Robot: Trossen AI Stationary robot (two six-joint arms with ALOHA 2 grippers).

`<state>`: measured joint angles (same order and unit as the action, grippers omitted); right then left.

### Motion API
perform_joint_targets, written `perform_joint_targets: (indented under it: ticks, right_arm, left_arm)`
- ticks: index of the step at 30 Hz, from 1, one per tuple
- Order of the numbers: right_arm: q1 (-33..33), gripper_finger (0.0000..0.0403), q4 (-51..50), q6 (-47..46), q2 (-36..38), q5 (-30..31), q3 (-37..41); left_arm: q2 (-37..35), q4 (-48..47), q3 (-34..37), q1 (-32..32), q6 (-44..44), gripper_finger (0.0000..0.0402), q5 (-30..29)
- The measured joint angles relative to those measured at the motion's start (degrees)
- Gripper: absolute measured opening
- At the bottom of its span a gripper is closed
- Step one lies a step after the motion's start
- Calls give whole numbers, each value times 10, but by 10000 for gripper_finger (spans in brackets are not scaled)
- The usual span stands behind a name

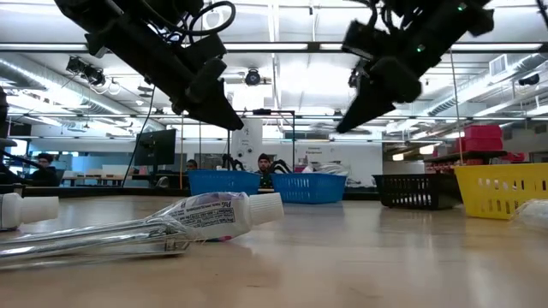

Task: Pick & Place Travel size toiletries
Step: Put the silver nail cutter into the black basket, then put the white toothpaste into the yellow basket

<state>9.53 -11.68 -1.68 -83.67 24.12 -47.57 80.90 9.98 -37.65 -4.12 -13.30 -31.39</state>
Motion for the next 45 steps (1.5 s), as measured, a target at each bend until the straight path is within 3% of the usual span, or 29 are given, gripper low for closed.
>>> perform_joint_targets:
  ticks: [4,7,10,23,31,38,45]
  right_arm:
    - [-66,53,-135,-154,67,94,0]
    - [-115,53,-239,-278,87,104,0]
    - [-150,53,-305,-344,85,101,0]
    - [-193,54,-314,-416,41,-56,0]
    - [-177,58,-318,-423,30,-62,0]
    - [-177,119,-360,-425,14,-73,0]
    - [-178,198,-334,-383,15,-63,-2]
  left_arm:
    - [0,0,0,0,0,137,11]
    - [0,0,0,0,0,137,12]
    - [0,1,0,0,0,137,12]
    - [0,0,0,0,3,137,11]
    - [0,0,0,0,26,137,12]
    - [0,-2,0,0,27,137,12]
    - [0,0,0,0,16,137,26]
